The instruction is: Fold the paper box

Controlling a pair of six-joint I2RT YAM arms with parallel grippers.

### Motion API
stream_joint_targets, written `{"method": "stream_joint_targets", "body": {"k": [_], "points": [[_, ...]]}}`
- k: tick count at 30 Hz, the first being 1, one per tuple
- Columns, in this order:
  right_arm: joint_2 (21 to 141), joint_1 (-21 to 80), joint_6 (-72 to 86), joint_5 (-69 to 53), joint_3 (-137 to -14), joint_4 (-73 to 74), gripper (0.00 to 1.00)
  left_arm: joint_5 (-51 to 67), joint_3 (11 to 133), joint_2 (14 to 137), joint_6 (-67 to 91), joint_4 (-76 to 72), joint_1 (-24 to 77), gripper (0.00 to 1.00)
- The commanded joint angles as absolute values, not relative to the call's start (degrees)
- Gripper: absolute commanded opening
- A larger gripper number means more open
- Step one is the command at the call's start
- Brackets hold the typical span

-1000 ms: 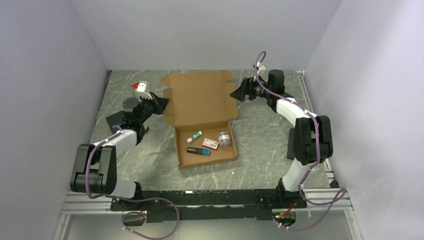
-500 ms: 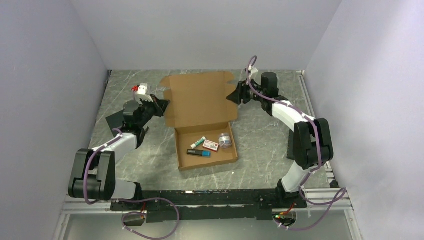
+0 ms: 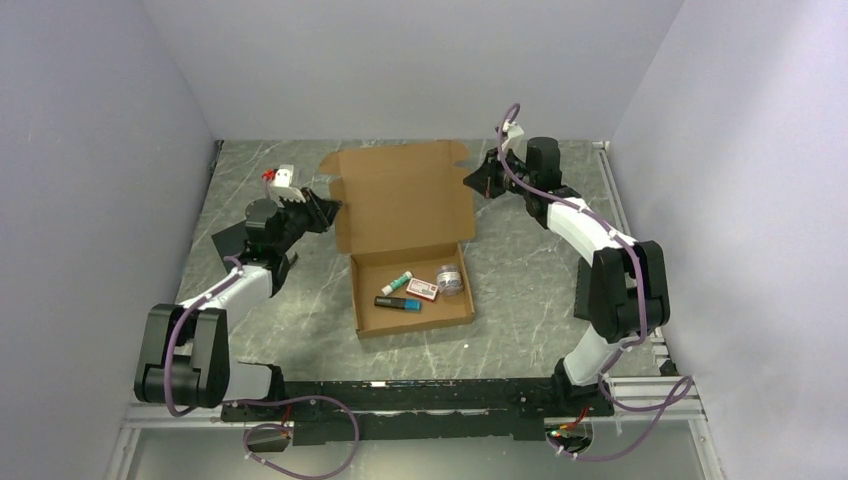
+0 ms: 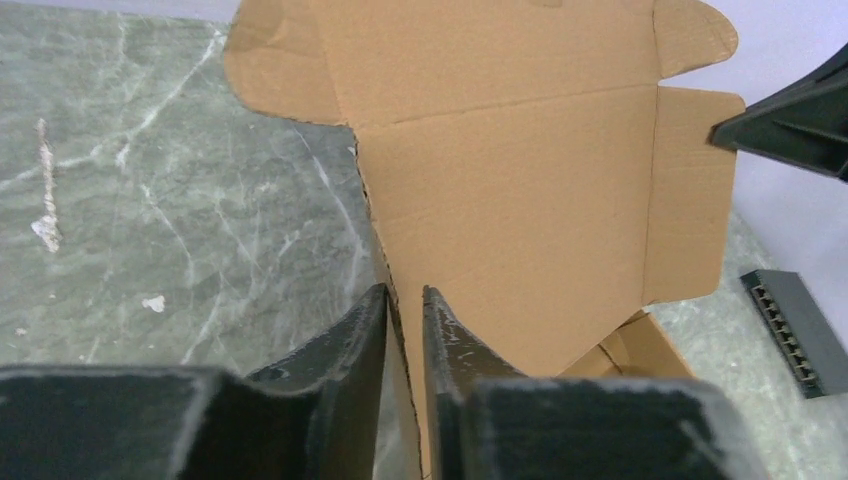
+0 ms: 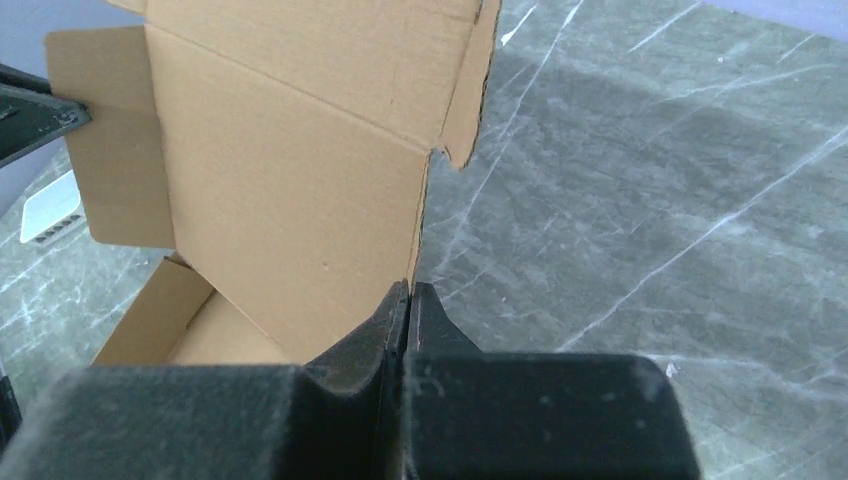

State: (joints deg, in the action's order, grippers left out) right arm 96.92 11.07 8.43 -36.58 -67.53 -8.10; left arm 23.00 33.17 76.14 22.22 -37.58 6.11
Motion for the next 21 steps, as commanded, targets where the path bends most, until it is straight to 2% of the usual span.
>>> {"method": "stream_joint_targets", "body": {"k": [1, 13, 21], "points": [[92.1, 10.8, 5.5, -34.5, -66.9, -10.8, 0.0, 25.0, 37.4, 74.1, 25.5, -33.7, 6.4, 0.28], [89.3, 9.4, 1.0, -38.0, -63.9, -14.1, 0.0, 34.9, 41.1, 77.2, 35.6, -30.1, 2.8, 0.62], [87.6, 8.5, 1.2, -41.3, -60.5, -16.4, 0.0, 35.0, 42.0, 74.3, 34.4, -24.0, 0.8, 0.75]]}}
